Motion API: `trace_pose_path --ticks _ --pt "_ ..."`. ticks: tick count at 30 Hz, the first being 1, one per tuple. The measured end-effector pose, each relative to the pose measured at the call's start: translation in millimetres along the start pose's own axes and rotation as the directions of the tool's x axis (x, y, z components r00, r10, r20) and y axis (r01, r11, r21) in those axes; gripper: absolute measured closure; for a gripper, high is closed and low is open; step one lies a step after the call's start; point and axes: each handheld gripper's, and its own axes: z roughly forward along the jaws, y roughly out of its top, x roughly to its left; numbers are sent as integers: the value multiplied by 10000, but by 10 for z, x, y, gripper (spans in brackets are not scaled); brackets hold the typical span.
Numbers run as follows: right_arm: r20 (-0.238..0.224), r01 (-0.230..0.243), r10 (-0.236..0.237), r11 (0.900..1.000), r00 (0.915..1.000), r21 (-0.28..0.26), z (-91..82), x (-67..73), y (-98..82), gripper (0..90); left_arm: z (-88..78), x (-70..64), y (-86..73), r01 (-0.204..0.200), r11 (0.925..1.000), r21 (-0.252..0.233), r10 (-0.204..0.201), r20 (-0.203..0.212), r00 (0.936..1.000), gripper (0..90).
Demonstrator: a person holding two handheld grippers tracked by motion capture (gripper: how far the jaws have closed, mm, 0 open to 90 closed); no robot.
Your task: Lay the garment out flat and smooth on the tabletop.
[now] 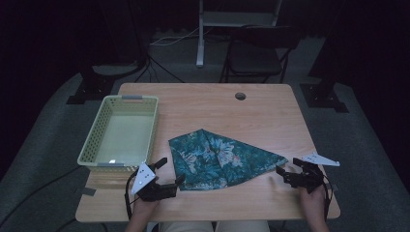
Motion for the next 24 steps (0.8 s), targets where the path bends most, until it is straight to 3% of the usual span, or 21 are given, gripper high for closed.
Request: trace_pose_path --ticks 4,7,10,12,13,14,15,16,17,18,19,21,22,24 --pt "-1030 163 -209 9989 9945 -449 -23 -11 -7 145 -20 -17 -9 -80 9998 -206 75 -285 9996 128" --pt "-1304 346 -400 9985 9907 -433 -18 12 16 145 -23 -40 -12 -239 9994 -255 225 -538 9983 128" --pt "-1734 561 -697 9951 9824 -820 -43 92 92 144 -16 -59 -13 -424 9988 -233 411 -528 9978 128" --pt "-2366 713 -843 9955 9679 -630 -55 199 195 143 -17 -64 -12 -512 9985 -200 502 -477 9976 128" --pt "-2749 1091 -1234 9918 9535 -669 -57 267 245 140 -15 -62 -12 -457 9987 -220 445 -525 9976 128" --pt "-3371 1590 -1756 9843 9250 -765 -53 363 299 136 -16 -58 -12 -404 9990 -208 392 -540 9978 128" --pt "-3765 1907 -2059 9786 9032 -779 -39 422 330 132 -18 -50 -11 -330 9992 -216 319 -492 9983 128" --pt "-3948 2471 -2518 9669 8836 -636 5 542 376 134 -19 -45 -11 -288 9993 -221 277 -484 9984 128" --pt "-3968 2860 -2806 9571 8739 -470 39 615 399 154 -22 -38 -11 -224 9995 -224 213 -488 9986 128" --pt "-4181 3474 -3277 9372 8473 -305 104 726 420 192 -23 -34 -11 -189 9995 -237 178 -449 9988 128" --pt "-4296 3854 -3548 9226 8304 -171 158 806 430 238 -25 -32 -11 -168 9996 -236 157 -450 9989 128" --pt "-4569 4358 -3802 8999 8042 182 264 917 445 288 -25 -29 -11 -113 9996 -244 101 -491 9987 128" --pt "-4729 4644 -3958 8850 7872 323 322 964 447 317 -24 -26 -11 -81 9996 -261 67 -511 9987 128" --pt "-4824 5096 -4178 8575 7699 706 426 1042 439 335 -24 -26 -11 -62 9996 -268 47 -576 9983 128"
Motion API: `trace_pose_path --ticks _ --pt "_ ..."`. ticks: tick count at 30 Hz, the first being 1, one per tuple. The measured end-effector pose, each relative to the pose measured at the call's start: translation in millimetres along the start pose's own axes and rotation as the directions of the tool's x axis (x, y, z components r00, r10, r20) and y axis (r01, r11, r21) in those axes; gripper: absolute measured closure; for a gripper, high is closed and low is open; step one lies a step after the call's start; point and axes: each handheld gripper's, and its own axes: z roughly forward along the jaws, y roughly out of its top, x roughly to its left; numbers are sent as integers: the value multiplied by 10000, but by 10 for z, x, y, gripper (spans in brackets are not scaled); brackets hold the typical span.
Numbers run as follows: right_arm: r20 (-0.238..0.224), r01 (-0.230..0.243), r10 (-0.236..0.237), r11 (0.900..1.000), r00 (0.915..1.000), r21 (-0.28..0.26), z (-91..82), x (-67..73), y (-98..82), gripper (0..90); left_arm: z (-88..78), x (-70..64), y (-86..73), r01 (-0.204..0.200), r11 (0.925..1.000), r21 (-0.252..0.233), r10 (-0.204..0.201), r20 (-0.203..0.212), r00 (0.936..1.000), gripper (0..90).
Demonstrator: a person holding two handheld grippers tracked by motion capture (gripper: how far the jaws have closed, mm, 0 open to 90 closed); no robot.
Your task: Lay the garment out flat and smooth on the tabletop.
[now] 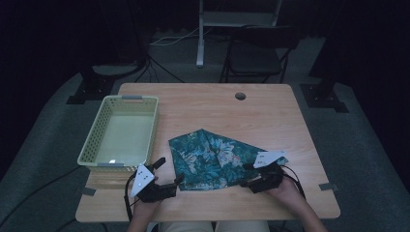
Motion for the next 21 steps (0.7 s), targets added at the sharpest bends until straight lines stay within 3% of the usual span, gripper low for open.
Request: trace_pose_path --ticks 2,3,5,8,9,12,13,14,15,18,21 --pt "392 205 -222 9988 9990 442 102 12 15 363 -2 -12 0 -120 9999 17 120 -62 9999 128" --pt "500 145 -174 9982 9986 578 131 11 16 333 0 -21 0 -200 9998 29 200 -96 9998 128" --pt "343 -178 145 9953 9993 956 201 -2 13 216 4 -34 -1 -310 9995 39 310 -119 9994 128" --pt "284 53 -88 9927 9996 1207 253 30 7 149 5 -32 -1 -282 9996 26 282 -130 9995 128" --pt "347 109 -154 9920 9993 1254 259 39 12 172 0 -21 0 -188 9998 20 189 -135 9997 128" --pt "1292 348 -519 9907 9903 1315 224 45 31 492 -2 -12 -1 -78 10000 9 79 -131 9999 128" --pt "1117 200 -342 9918 9932 1260 206 30 37 571 -3 -12 -1 -87 10000 9 87 -120 9999 128" --pt "1117 200 -342 9918 9932 1260 206 30 37 571 -3 -12 -1 -87 10000 9 87 -120 9999 128" --pt "1029 139 -264 9927 9943 1202 191 23 41 637 -3 -13 -1 -94 10000 8 95 -114 9999 128" --pt "983 105 -256 9884 9948 1517 169 106 63 829 -1 -11 -1 -79 10000 8 79 -96 9999 128" --pt "647 106 -232 9819 9976 1893 146 191 84 879 1 -2 0 27 10000 14 -26 -129 9999 129"
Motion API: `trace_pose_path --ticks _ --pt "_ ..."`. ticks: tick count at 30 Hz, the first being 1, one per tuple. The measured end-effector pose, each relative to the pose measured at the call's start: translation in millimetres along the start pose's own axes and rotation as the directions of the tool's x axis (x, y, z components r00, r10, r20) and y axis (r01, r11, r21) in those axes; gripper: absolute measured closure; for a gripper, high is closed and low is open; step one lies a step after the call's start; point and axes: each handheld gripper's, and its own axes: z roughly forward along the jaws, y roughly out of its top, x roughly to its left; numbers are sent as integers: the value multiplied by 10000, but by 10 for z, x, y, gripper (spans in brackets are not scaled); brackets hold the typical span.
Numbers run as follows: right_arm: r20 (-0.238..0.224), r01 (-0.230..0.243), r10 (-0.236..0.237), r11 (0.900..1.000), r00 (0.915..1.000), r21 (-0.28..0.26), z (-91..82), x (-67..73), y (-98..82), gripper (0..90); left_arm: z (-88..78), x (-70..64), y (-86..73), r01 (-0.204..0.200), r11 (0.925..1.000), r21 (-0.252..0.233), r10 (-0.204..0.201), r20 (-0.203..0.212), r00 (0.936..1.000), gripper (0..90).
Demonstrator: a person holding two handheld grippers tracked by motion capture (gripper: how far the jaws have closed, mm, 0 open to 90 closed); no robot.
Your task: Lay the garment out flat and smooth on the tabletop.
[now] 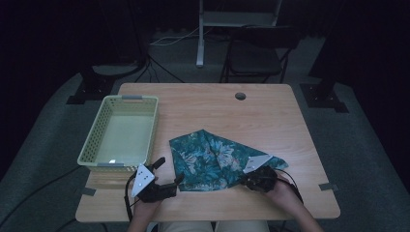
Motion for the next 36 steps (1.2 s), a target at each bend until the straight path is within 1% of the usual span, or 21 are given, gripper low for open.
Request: trace_pose_path --ticks 3,4,6,7,8,10,11,13,15,17,18,20,21,22,23,25,28,30,33,34,36 --pt "-655 126 -113 9997 9978 207 -38 91 22 884 -2 5 0 55 10000 -17 -55 18 10000 129" --pt "-655 126 -113 9997 9978 207 -38 91 22 884 -2 5 0 55 10000 -17 -55 18 10000 129" --pt "-1070 217 -203 9997 9941 123 -102 166 51 884 -1 1 0 24 10000 -14 -24 20 10000 129" --pt "-1347 151 -164 9998 9908 -108 -135 167 61 883 0 2 0 19 10000 -10 -19 26 10000 128" --pt "-1757 -108 45 9993 9844 -350 -182 152 75 883 0 3 0 28 10000 -11 -28 28 10000 129" --pt "-2044 -364 199 9963 9787 -774 -252 114 93 879 -1 5 0 50 10000 -9 -50 19 10000 128" --pt "-2300 -695 461 9931 9721 -948 -288 77 101 880 -1 5 0 52 10000 -11 -52 23 10000 129" --pt "-2106 -909 651 9891 9754 -1156 -339 17 115 880 0 3 0 43 10000 -12 -43 4 10000 128" --pt "-1750 -1039 837 9885 9810 -1101 -340 -46 128 883 0 3 0 31 10000 -12 -31 21 10000 129" --pt "-1965 -1453 1203 9823 9731 -1180 -342 -141 131 883 -1 5 0 57 10000 -11 -57 21 10000 129" --pt "-1826 -1578 1333 9793 9741 -1265 -362 -197 132 883 -2 6 0 65 10000 -19 -65 18 10000 129" --pt "-1720 -2082 1819 9666 9682 -1493 -429 -345 126 882 -3 6 0 127 9999 -19 -127 -146 9998 129" --pt "-1514 -2250 2018 9618 9677 -1561 -458 -421 126 882 -2 7 0 178 9998 -39 -179 -231 9996 129" --pt "-1514 -2250 2018 9618 9677 -1561 -458 -421 126 882 -2 7 0 178 9998 -39 -179 -231 9996 128" --pt "-1182 -2638 2465 9504 9619 -1646 -510 -601 139 882 -3 11 0 257 9997 -33 -258 -351 9990 128" --pt "-894 -2859 2743 9436 9575 -1670 -548 -742 163 882 -2 19 1 346 9994 -21 -347 -353 9988 128" --pt "-580 -3265 3214 9273 9452 -1827 -615 -985 203 881 -4 26 0 424 9991 -56 -426 -332 9985 128" --pt "-294 -3609 3618 9146 9318 -1826 -641 -1166 207 879 -2 24 0 411 9991 -60 -413 -331 9986 128" --pt "65 -4182 4248 8936 9052 -1630 -639 -1454 157 873 -4 26 0 416 9991 -63 -418 -284 9987 128" --pt "176 -4388 4466 8851 8946 -1552 -632 -1545 125 864 -3 27 0 457 9989 -73 -459 -298 9985 128" --pt "404 -4807 4898 8660 8709 -1380 -606 -1720 38 829 -1 35 0 461 9989 -61 -461 -86 9989 129"
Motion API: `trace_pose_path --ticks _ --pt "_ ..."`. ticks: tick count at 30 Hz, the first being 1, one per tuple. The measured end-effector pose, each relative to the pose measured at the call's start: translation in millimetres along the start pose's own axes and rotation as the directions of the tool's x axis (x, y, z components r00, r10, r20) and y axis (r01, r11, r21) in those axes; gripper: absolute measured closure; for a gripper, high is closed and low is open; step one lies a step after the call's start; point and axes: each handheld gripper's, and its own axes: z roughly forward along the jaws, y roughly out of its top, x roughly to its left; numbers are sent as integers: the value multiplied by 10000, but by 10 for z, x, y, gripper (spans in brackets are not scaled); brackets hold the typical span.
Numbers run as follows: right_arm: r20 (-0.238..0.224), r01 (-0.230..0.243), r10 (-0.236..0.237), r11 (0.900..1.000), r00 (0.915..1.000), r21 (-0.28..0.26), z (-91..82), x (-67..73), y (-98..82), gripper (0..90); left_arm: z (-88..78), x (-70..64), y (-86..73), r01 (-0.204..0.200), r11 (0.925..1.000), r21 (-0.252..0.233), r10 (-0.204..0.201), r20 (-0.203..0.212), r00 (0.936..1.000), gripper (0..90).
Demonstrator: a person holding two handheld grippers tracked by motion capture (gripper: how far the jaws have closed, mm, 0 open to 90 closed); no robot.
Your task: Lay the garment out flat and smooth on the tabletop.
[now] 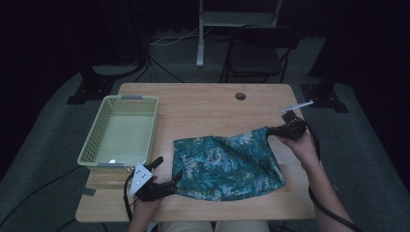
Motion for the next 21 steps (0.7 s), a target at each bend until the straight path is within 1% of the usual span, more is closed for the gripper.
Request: trace_pose_path --ticks 1,3,6,7,8,10,11,12,13,14,15,16,17,18,19,20,21 --pt "240 -275 272 9996 9993 115 16 -95 -11 828 -1 3 0 -23 10000 10 23 93 10000 129" --pt "728 -791 759 9960 9945 415 42 -279 -54 827 -4 5 -1 -85 10000 -11 85 280 9996 129" --pt "1077 -1460 1398 9880 9843 512 39 -505 -170 804 -8 -4 -2 -181 9998 -50 182 358 9992 129" --pt "1190 -1601 1534 9859 9810 488 28 -565 -215 790 -7 -10 -3 -219 9997 -56 220 301 9993 128" --pt "1222 -1739 1672 9837 9783 460 12 -619 -262 769 -5 -15 -3 -241 9997 -52 242 252 9994 128" --pt "1437 -1945 1865 9799 9719 434 -27 -708 -354 733 -5 -21 -3 -321 9995 -30 321 231 9992 128" --pt "1453 -2059 1984 9778 9693 387 -52 -744 -397 704 -4 -26 -3 -331 9994 -37 332 131 9994 129" --pt "1364 -2106 2047 9771 9693 306 -79 -769 -440 657 -2 -30 -2 -356 9994 -22 356 67 9993 128" --pt "1255 -2111 2067 9772 9703 225 -101 -780 -481 634 1 -28 0 -398 9992 26 397 199 9990 129" --pt "1120 -2016 1985 9793 9737 164 -122 -775 -522 600 7 -27 3 -378 9992 127 374 280 9989 129" --pt "952 -1828 1814 9831 9788 61 -138 -757 -560 560 18 -25 10 -400 9985 385 387 346 9987 129" --pt "726 -1578 1574 9875 9849 -4 -152 -727 -595 545 33 -25 18 -436 9967 690 399 530 9978 131" --pt "478 -1225 1228 9924 9913 -108 -171 -678 -629 517 55 -23 27 -481 9934 1041 400 789 9961 132" --pt "120 -803 806 9963 9967 -300 -190 -617 -659 507 80 -30 37 -586 9884 1404 457 937 9945 159" --pt "-394 -280 259 9982 9989 -536 -213 -538 -690 504 104 -52 53 -783 9817 1738 601 1074 9924 158" --pt "-950 259 -332 9967 9949 -766 -238 -439 -725 496 127 -85 75 -1027 9747 1987 762 1367 9877 159" --pt "-1525 770 -903 9929 9842 -908 -252 -338 -761 493 148 -130 105 -1318 9671 2177 986 1567 9827 159"
